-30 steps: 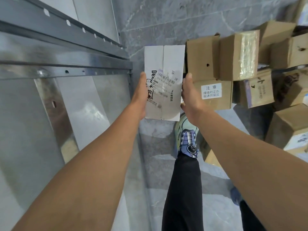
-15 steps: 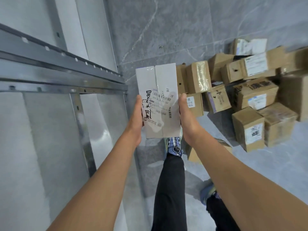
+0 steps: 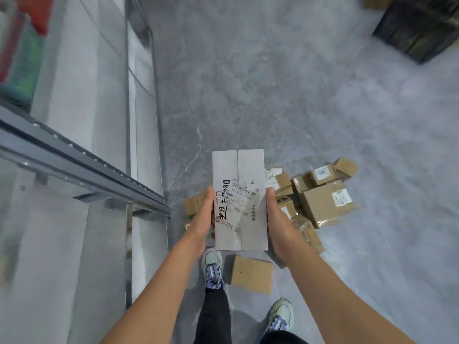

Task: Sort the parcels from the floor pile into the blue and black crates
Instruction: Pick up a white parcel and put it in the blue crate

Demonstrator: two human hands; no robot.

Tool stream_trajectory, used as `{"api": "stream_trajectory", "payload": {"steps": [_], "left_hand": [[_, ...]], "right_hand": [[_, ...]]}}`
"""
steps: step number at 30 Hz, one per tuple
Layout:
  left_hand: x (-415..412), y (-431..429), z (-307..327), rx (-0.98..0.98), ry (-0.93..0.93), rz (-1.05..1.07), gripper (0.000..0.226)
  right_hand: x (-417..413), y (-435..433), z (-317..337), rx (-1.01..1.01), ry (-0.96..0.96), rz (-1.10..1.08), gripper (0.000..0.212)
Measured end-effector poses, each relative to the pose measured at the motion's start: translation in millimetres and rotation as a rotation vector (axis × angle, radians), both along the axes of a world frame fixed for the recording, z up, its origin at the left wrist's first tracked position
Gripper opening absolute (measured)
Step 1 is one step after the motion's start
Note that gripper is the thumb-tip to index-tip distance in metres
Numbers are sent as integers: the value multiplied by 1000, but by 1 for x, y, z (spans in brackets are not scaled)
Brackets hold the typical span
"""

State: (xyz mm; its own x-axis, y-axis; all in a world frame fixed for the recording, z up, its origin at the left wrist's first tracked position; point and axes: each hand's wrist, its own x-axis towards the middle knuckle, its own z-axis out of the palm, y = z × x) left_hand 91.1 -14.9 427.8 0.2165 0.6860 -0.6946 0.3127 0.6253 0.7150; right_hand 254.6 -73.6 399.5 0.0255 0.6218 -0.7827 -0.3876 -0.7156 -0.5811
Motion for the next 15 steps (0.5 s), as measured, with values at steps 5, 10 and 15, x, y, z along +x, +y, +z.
{"api": "stream_trajectory", "payload": {"steps": [5,10,15], "left_hand": [[53,-37,93,68,-27,-110,66],[103,-79,157,160,-98,-224,48],[137,-107,192,205,-121,-371,47]], "right_hand": [[49,-52,96,104,-99,-152,53],[80,-105,148,153,-147,-336,81],[105,-154,188,153,-236,-504,93]]}}
